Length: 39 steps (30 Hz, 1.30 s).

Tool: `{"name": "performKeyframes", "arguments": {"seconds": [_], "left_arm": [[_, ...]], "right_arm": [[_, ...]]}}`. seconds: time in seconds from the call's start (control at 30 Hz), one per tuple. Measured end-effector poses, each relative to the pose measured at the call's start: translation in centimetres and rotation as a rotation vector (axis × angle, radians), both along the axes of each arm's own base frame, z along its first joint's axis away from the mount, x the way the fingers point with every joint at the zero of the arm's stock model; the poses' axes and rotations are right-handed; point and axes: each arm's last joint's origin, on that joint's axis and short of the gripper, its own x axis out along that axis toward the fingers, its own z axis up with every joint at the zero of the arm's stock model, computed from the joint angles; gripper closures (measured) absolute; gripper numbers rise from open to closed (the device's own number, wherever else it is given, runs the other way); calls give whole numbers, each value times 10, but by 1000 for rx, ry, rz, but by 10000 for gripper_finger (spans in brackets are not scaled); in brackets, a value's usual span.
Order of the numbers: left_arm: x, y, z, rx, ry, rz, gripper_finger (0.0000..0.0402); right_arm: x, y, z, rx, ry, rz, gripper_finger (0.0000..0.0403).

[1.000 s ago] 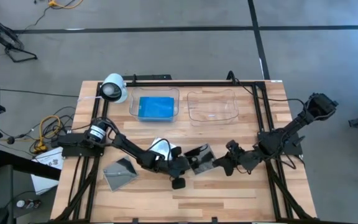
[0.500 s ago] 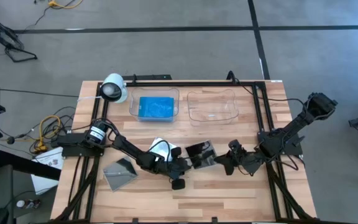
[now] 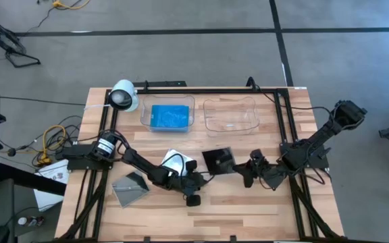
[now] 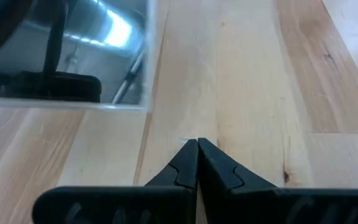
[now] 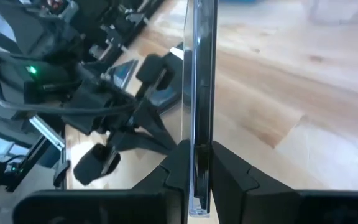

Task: Pick & place jewel cases by type
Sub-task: Put the right black cd case into the right transparent bin

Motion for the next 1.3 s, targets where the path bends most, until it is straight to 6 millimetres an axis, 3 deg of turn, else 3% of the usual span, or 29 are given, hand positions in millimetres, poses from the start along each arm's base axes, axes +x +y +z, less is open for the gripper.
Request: {"name": "performKeyframes", "arguments": {"seconds": [0.43,0.7,1.0,1.3], "left_arm": [[-2,-6,0,3,-16,-6,402],[-2,-6,0,-3,-18,-11,402],[-2,-10,0,3,-37,-20,401],[1,-30,8,142,-78,-85,401]], "right_arm": [[-11,-13,37,-133,-153,-52,364],[-27,-33,61,-213,-212,-123,365],[-34,-64,75,-258,-221,-196,372],[-37,-97,73,-247,-151,-280,366]]}}
